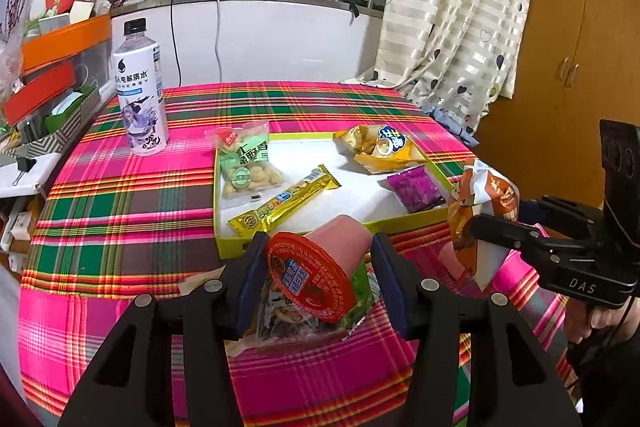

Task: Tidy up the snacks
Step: 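Carry jelly cup with left gripper and chip bag with right gripper over the tray, then open left gripper to drop jelly cup in tray while right gripper lowers chip bag, then open right gripper to release the chip bag inside the tray, then withdraw left gripper toward green bag while right gripper reaches second pink jelly cup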

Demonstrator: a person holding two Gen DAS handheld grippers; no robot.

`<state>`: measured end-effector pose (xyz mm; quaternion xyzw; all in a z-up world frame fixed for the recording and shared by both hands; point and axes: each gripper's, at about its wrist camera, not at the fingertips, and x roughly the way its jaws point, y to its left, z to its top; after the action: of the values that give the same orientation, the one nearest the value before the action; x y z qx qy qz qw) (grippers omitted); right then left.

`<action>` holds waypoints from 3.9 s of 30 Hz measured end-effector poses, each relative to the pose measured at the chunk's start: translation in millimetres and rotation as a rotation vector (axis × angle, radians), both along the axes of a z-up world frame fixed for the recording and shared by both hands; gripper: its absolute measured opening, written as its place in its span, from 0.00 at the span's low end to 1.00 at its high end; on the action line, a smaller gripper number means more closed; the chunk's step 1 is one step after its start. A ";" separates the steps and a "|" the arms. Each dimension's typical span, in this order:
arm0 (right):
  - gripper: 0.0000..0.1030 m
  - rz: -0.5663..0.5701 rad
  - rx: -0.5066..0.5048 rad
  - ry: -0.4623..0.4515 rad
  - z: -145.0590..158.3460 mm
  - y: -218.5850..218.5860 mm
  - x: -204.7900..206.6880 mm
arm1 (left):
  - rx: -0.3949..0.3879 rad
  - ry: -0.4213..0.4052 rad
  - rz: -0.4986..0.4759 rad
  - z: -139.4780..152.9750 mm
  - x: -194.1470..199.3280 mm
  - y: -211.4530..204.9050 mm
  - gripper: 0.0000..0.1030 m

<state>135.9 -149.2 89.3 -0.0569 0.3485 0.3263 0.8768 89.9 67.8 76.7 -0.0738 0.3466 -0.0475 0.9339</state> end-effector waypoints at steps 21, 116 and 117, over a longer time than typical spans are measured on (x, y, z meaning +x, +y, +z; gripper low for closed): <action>0.38 -0.126 0.019 -0.028 9.6 -28.6 50.3 | 0.012 -0.010 0.018 2.8 48.4 11.9 0.51; 0.48 -0.051 -0.051 0.031 -7.6 3.2 -9.5 | -0.004 0.027 0.067 -7.1 -14.6 2.4 0.52; 0.48 -0.049 -0.050 0.032 -7.7 2.7 -10.6 | -0.004 0.029 0.066 -7.7 -16.1 1.6 0.52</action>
<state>125.4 -146.5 81.7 -0.0647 0.3720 0.2968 0.8771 73.8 69.4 69.1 -0.0879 0.3574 -0.0161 0.9297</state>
